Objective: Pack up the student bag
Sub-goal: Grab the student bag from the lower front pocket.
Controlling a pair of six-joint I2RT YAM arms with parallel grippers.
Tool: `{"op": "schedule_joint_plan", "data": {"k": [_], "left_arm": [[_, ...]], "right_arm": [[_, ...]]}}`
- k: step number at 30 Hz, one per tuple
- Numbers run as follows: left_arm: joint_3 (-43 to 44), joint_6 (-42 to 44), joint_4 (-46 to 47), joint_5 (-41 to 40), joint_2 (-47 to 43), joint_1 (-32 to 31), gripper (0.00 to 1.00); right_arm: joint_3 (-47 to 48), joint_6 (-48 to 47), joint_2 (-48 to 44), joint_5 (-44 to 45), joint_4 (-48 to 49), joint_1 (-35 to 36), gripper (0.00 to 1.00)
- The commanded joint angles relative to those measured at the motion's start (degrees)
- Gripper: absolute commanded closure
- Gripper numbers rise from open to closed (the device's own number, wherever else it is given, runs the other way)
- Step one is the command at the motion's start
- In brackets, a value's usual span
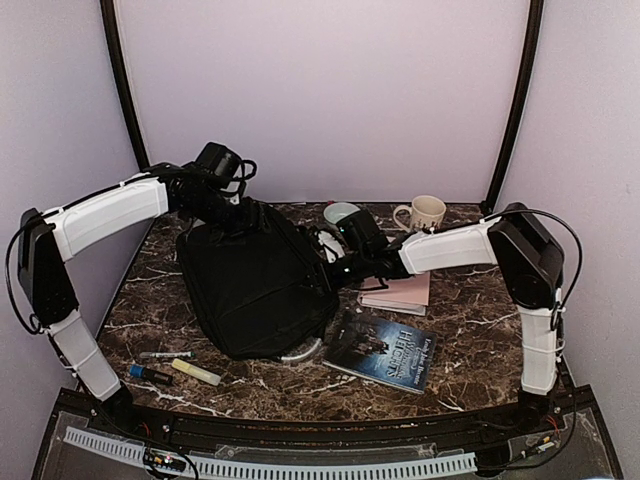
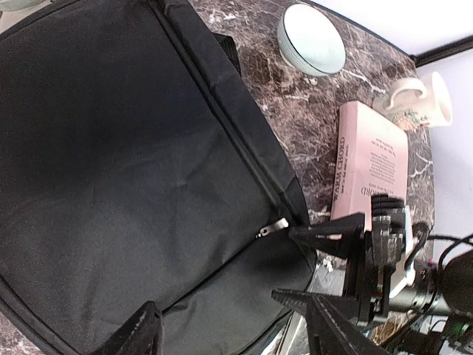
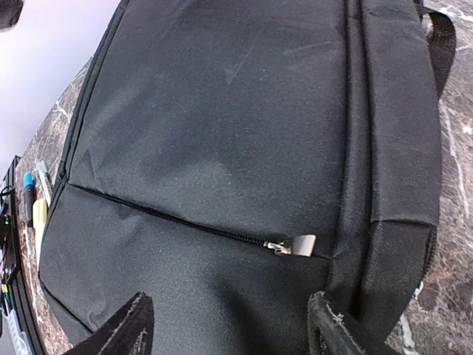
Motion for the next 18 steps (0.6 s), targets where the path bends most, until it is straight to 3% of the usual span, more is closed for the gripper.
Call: {"op": "schedule_joint_plan", "data": {"k": [1,8,18], "left_arm": [[4.2,-3.5,-3.6,-0.7,3.0,-0.5,0.33],[10.4,-3.9,-5.6,0.5,9.6,-2.3,0.38],[20.6,-2.4,-7.4,2.1,20.1,-5.6,0.39]], "right_arm": [[1.0,1.0,1.3,-1.8,3.0,0.7,0.32],[1.0,0.9,1.8,-2.5,2.8,0.8,0.41],[-6.9,-1.2,-3.4,2.6,4.1,-0.2,0.42]]}}
